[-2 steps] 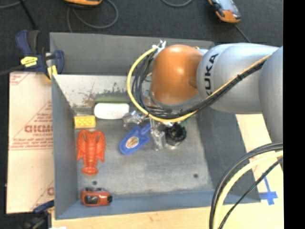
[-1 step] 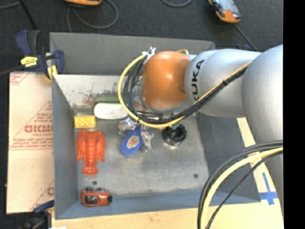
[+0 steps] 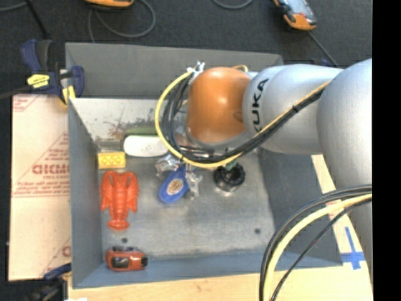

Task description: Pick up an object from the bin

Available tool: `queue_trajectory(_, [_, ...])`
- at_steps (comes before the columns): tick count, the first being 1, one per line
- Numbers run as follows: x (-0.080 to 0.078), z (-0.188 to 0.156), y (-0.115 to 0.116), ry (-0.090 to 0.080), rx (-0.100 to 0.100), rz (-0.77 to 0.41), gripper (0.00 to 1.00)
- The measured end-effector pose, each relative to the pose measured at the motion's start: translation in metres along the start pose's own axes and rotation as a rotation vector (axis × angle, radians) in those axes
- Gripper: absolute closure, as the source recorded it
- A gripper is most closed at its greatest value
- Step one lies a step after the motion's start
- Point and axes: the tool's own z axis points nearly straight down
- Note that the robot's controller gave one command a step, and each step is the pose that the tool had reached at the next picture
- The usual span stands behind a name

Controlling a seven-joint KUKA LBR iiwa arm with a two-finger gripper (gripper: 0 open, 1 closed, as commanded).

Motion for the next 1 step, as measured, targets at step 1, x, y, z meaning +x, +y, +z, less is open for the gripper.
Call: queue_trajectory(1, [0.0227,-0.1978,-0.0013,-0.003,0.007,-0.036,1.0])
